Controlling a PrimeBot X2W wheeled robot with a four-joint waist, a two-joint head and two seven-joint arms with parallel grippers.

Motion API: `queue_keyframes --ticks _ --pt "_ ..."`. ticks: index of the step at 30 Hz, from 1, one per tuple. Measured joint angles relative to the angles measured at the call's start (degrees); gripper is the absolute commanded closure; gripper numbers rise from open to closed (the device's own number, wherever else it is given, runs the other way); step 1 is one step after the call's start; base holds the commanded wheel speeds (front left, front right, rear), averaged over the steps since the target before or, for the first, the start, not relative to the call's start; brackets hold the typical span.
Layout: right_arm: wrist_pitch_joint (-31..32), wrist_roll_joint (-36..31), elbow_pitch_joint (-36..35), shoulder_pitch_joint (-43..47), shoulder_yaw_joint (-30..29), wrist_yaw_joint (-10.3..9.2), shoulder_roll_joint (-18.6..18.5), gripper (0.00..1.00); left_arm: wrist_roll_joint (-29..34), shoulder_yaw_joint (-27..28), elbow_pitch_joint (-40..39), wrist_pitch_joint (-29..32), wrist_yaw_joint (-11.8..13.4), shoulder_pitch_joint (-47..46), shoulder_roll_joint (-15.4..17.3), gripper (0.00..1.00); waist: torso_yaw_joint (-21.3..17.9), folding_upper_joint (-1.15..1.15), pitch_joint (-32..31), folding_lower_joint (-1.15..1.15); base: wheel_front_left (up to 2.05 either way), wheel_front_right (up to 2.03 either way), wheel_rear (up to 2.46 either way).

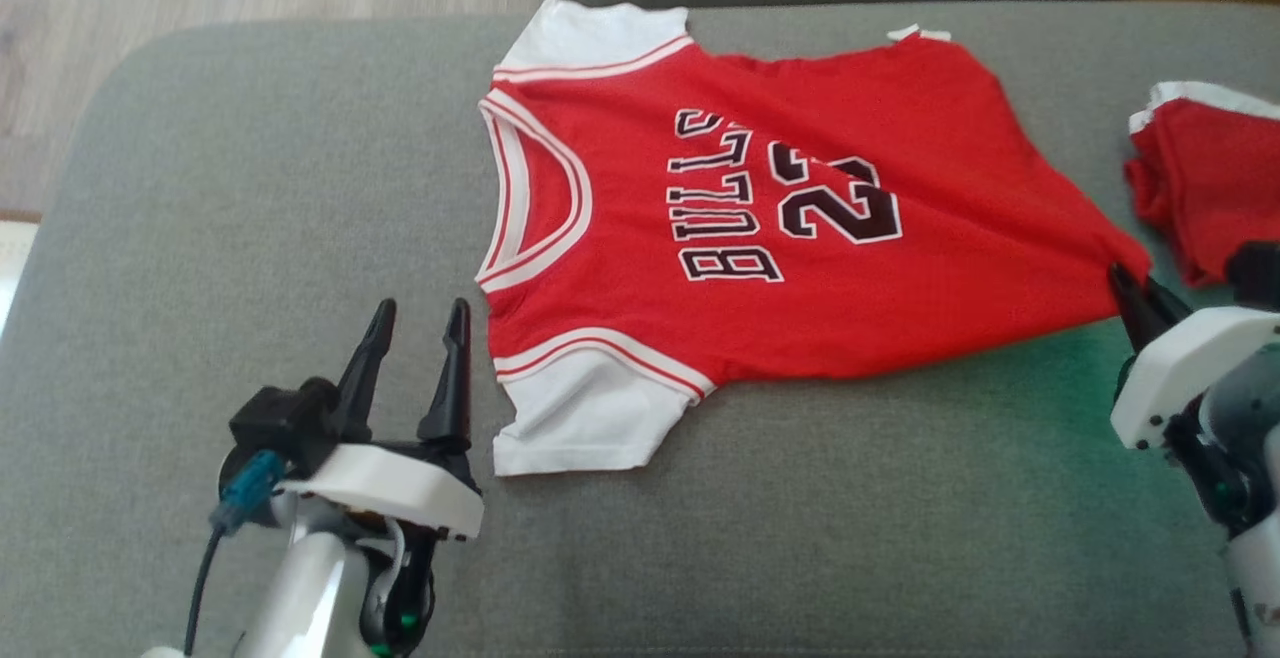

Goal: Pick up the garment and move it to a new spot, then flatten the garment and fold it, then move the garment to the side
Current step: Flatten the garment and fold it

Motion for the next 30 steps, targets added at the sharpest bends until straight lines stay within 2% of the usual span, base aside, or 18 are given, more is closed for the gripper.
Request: queue_keyframes --ticks 4,8,18,25,26,27,30 --pt "3.18 -3.42 -3.67 0.13 -0.88 0.0 0.74 1.0 0.0 -1.23 -0.09 0.0 -0.05 -0.48 0.01 0.0 0.82 0.0 2.05 0.0 0.0 0.0 0.0" --pt "5.42 -5.81 -2.76 -1.05 -0.64 0.0 1.3 1.0 -0.01 -1.7 0.02 0.0 -0.31 -2.08 0.01 0.0 2.45 0.0 4.13 0.0 0.0 0.0 0.0" --pt "5.99 -9.06 9.85 -11.94 1.41 0.0 0.12 1.0 -0.92 -3.42 0.31 0.0 -0.3 -4.91 -0.02 0.0 8.27 0.0 7.9 0.0 0.0 0.0 0.0" --pt "3.89 -12.07 19.04 -18.55 2.02 0.0 -1.16 1.0 -1.0 -3.42 0.27 0.0 -0.22 -5.01 -0.03 0.0 9.61 0.0 9.51 0.01 0.0 0.0 0.0" --pt "3.45 -12.29 20.02 -19.36 2.58 0.0 -1.19 0.57 -1.01 -3.42 0.27 0.0 -0.21 -5.02 -0.03 0.0 9.47 0.0 9.58 0.01 0.0 0.0 0.0" --pt "2.94 -12.49 20.96 -20.08 3.24 0.0 -1.18 0.0 -1.01 -3.43 0.27 0.0 -0.2 -5.03 -0.02 0.0 9.27 0.0 9.6 0.01 0.0 0.0 0.0" --pt "1.0 -12.47 23.24 -21.35 4.65 0.0 -1.24 0.0 -1.01 -3.45 0.3 0.0 -0.18 -5.1 -0.03 0.0 8.52 0.0 9.37 0.01 0.0 0.0 0.0"
